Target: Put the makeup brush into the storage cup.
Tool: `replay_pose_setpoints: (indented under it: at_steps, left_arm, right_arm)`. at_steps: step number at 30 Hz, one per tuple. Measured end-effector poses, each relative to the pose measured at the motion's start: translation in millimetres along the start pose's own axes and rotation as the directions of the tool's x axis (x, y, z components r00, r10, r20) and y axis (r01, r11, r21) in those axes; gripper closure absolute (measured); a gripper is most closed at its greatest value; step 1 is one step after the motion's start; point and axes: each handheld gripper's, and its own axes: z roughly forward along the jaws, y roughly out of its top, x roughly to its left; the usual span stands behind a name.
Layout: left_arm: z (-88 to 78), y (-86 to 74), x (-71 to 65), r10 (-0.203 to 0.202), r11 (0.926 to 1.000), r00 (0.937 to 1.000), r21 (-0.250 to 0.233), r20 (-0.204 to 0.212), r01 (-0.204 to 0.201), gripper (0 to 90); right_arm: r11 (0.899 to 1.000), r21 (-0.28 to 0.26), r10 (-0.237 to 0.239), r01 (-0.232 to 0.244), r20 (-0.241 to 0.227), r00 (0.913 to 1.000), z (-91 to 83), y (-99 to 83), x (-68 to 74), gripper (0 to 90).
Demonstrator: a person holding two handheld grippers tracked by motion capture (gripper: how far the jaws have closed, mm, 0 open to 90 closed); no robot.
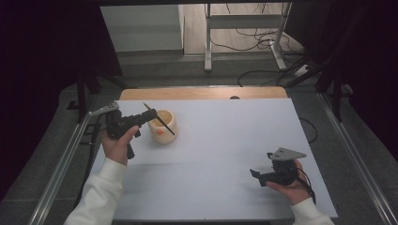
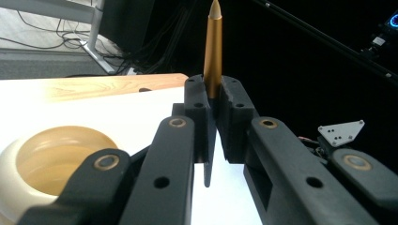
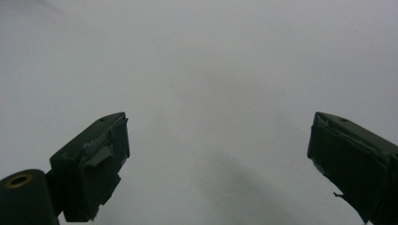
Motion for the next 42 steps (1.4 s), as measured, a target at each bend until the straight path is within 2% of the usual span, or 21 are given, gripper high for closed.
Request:
replay_pose_setpoints:
  at_steps: [42]
  left_arm:
    - [2.7,19.9,21.3,0.004,1.0,0.9974,0.008,-0.072,-0.004,83.6]
  right_arm:
    - [1.0,0.004,0.0,0.0,-0.003,1.0,2.0,-0.5,-0.2,6.1]
